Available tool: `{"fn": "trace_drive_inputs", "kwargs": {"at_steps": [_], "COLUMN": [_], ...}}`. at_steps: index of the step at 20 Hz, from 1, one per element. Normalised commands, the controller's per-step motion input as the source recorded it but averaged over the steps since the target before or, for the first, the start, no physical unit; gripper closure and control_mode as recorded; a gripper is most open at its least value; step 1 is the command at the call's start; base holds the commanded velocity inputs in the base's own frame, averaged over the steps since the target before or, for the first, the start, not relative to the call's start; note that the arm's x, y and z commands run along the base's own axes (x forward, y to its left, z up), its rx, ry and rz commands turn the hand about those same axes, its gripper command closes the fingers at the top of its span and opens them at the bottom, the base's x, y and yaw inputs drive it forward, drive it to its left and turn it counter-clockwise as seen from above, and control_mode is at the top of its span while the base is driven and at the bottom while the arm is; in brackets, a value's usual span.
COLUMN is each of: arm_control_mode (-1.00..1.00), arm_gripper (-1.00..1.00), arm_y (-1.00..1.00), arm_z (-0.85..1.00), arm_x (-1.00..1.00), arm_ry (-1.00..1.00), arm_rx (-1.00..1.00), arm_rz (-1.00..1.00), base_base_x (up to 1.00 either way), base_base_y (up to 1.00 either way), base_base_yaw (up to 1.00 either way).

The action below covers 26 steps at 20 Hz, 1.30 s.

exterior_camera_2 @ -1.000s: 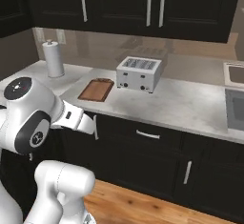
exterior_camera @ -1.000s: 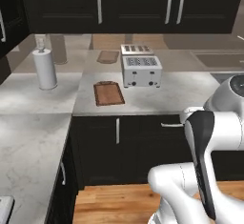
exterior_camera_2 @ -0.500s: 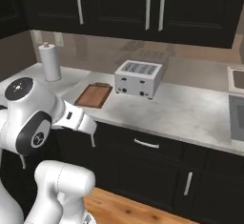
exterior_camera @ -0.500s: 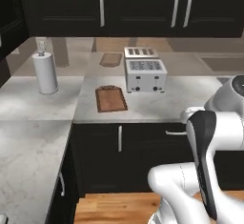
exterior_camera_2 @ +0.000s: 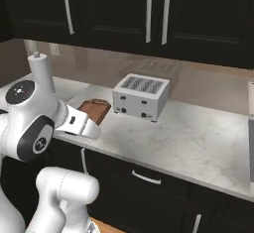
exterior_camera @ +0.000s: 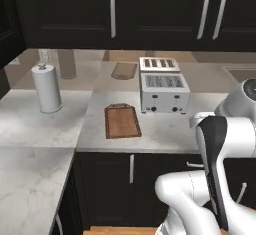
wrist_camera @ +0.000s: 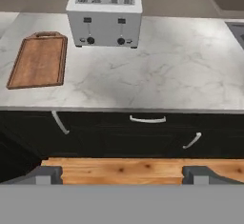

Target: Move the cutting board and knife to the sink. Then move spray from the cabinet to the counter.

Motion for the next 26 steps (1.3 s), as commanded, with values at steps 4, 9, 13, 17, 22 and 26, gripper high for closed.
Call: {"fn": "trace_drive_inputs", "kwargs": {"at_steps": [4, 9, 13, 17, 22, 26], "arm_control_mode": [1.0, 1.0, 1.0, 1.0, 1.0, 1.0], "arm_gripper": [-1.0, -1.0, -1.0, -1.0, -1.0, -1.0], "arm_y": [0.0, 0.0, 0.0, 0.0, 0.0, 0.0], "arm_z": [0.0, 0.0, 0.0, 0.0, 0.0, 0.0], "arm_x": [0.0, 0.0, 0.0, 0.0, 0.0, 0.0], "arm_ry": [0.0, 0.0, 0.0, 0.0, 0.0, 0.0], "arm_rx": [0.0, 0.0, 0.0, 0.0, 0.0, 0.0], "arm_rz": [0.0, 0.0, 0.0, 0.0, 0.0, 0.0], "base_base_x": [0.59, 0.09, 0.0, 0.01, 0.29, 0.59], "base_base_y": [0.0, 0.24, 0.19, 0.02, -0.04, -0.33], "base_base_yaw": [0.14, 0.14, 0.14, 0.17, 0.27, 0.23]}}
